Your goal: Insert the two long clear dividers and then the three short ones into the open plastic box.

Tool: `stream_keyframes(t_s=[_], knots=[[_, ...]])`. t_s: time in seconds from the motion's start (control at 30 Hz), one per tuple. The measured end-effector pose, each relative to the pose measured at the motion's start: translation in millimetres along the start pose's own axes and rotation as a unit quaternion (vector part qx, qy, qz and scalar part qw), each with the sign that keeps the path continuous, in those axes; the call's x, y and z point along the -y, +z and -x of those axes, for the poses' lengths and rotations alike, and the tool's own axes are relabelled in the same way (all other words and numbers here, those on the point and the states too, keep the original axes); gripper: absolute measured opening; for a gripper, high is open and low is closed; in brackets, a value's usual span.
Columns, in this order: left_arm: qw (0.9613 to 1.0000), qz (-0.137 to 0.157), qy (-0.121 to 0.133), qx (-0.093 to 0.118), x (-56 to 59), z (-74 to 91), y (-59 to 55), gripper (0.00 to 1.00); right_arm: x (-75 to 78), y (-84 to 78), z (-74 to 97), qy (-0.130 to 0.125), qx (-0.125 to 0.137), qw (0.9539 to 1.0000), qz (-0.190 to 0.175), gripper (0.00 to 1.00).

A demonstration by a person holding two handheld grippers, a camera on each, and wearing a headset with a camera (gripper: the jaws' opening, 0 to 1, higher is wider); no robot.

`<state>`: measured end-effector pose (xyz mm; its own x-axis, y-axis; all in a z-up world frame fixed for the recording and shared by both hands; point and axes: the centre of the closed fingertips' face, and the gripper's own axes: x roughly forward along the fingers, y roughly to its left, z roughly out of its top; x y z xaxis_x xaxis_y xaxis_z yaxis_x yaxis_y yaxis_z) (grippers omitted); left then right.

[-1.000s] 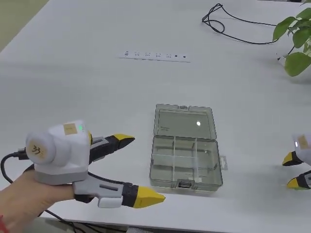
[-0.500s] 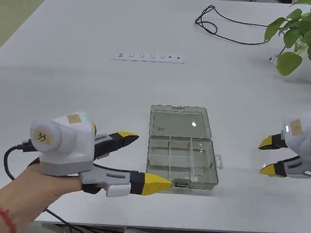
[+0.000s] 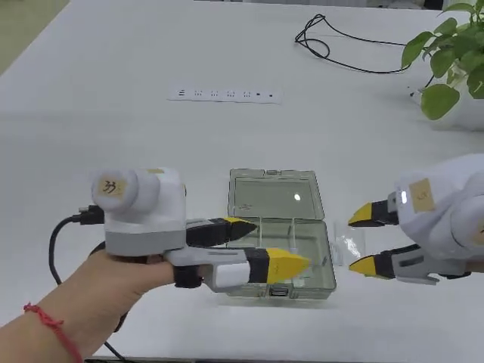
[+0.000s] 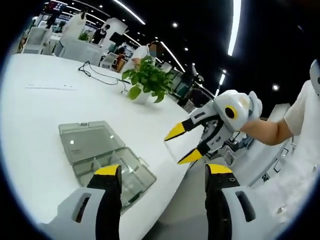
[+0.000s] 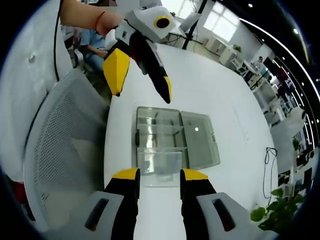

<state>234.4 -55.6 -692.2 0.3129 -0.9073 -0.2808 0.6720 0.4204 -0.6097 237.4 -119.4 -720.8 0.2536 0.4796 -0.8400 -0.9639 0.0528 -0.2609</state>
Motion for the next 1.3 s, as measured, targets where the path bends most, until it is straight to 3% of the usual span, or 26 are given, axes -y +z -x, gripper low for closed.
stream_keyframes(t_s=[0.1, 0.2, 0.33, 0.5, 0.83, 1.17, 1.3], knots=[[0.9999, 0.011, -0.001, 0.000, 3.0, -6.2, -0.3, 0.59, -5.5, 12.2, 0.6, 0.000, 0.004, 1.0000, 0.006, 0.33], [0.9987, 0.051, -0.009, -0.001, 7.0, -13.4, -2.8, 0.52, -11.7, 24.9, 0.6, -0.001, 0.008, 0.9998, 0.018, 0.33], [0.9964, 0.083, -0.017, 0.000, 10.3, -18.6, -4.9, 0.42, -11.7, 34.2, 2.3, -0.009, 0.005, 0.9995, 0.031, 0.33], [0.9943, 0.103, -0.027, -0.009, 14.4, -23.0, -9.4, 0.33, -12.9, 42.6, 3.2, -0.013, 0.007, 0.9992, 0.036, 0.33], [0.9916, 0.123, -0.040, -0.010, 17.7, -25.5, -11.2, 0.13, -12.2, 50.4, 5.7, -0.018, 0.008, 0.9990, 0.040, 0.33], [0.9906, 0.128, -0.047, -0.008, 21.1, -25.4, -11.8, 0.00, -13.4, 52.7, 5.9, -0.020, 0.006, 0.9988, 0.044, 0.33], [0.9903, 0.130, -0.050, -0.008, 21.6, -25.8, -12.1, 0.00, -13.6, 52.6, 5.9, -0.020, 0.004, 0.9987, 0.046, 0.33]])
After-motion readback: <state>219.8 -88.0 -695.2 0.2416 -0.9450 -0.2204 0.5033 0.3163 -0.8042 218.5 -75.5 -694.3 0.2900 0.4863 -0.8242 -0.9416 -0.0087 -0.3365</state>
